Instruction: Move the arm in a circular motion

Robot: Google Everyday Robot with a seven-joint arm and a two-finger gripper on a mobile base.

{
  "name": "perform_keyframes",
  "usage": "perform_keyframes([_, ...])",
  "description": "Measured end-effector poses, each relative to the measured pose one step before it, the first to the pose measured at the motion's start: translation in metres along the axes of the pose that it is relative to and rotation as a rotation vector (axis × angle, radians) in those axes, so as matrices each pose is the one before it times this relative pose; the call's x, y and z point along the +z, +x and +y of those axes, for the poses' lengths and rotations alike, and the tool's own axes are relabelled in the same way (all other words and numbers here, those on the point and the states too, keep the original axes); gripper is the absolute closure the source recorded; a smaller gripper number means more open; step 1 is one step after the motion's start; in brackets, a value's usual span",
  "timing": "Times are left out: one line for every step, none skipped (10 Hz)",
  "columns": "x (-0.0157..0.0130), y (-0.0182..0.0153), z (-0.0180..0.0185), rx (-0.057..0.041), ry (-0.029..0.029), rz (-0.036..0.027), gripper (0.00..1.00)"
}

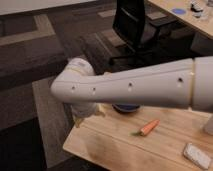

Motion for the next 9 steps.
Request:
perform_keyframes([-0.00571, -0.02775, 0.00453, -0.04972, 0.01393, -0.00330, 0.35])
perform_keyframes([-0.00467, -0.01536, -0.00263, -0.01282, 0.00879, -0.00794, 0.35])
perform_keyframes([-0.00838, -0.03054, -0.01398, -0.00193, 0.01870, -0.02386, 0.35])
perform_keyframes([-0.00355, -0.01414, -0.00778, 0.00245, 0.00881, -0.01264, 0.35])
perform_keyframes([-0.00286, -0.03063, -0.02732, 0.02141, 0.01605, -0.01345, 0.35])
perform_keyframes([0.00142, -0.01194, -0.01476, 0.01273, 0.00614, -0.00123, 0.35])
perform_keyframes([0.00292, -0.01953, -0.02844, 0.04125, 0.00915, -0.00920, 0.35])
perform_keyframes([0.00275, -0.01072, -0.02291, 0.06473, -0.00194, -0.00701, 0.35])
perform_keyframes([0.00278, -0.00610, -0.02096, 0.07330, -0.00495, -0.00209, 0.35])
